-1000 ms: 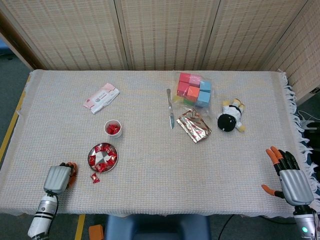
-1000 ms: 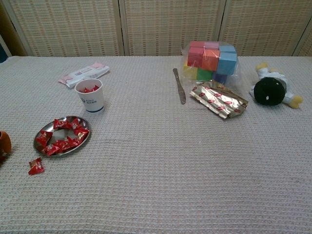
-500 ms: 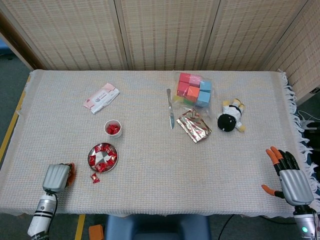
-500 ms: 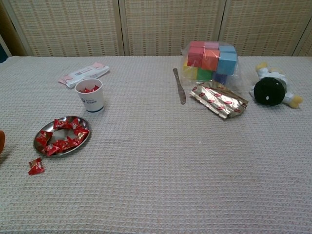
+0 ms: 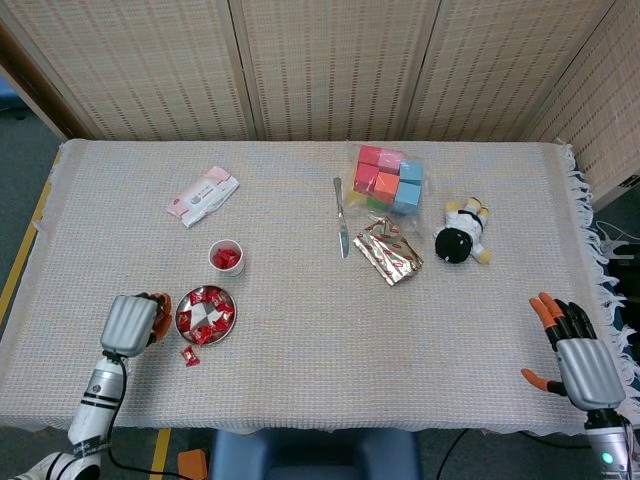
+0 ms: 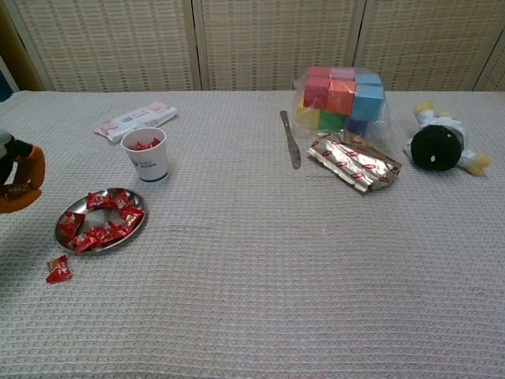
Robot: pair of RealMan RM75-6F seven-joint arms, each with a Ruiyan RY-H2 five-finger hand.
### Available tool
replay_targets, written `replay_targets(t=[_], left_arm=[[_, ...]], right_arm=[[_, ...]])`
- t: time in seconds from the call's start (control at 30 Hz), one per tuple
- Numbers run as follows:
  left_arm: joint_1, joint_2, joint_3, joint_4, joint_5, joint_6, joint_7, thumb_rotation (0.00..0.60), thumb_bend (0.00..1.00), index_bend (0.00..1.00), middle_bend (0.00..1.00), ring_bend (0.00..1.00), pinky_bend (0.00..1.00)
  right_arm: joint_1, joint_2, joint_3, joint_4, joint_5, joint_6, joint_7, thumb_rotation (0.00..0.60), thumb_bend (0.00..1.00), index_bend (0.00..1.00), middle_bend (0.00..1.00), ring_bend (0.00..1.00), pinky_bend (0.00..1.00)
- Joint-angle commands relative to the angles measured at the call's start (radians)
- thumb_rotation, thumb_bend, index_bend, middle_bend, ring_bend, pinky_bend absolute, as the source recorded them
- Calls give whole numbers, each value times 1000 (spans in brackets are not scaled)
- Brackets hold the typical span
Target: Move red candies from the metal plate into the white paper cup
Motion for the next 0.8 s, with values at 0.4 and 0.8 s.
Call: replay_targets(t=[0.4, 0.8], left_arm=[[-319, -122, -199, 131, -118, -226, 60, 600, 465, 639, 696, 643, 1000], [-389, -196, -166, 321, -146, -268, 10, 600, 438, 533, 582, 516, 851]], right_arm=[[-3, 1, 13, 9, 37, -7, 1, 600, 50, 0, 0, 0, 0], [2, -8, 22, 14, 62, -21, -17, 600, 50, 0, 0, 0, 0]])
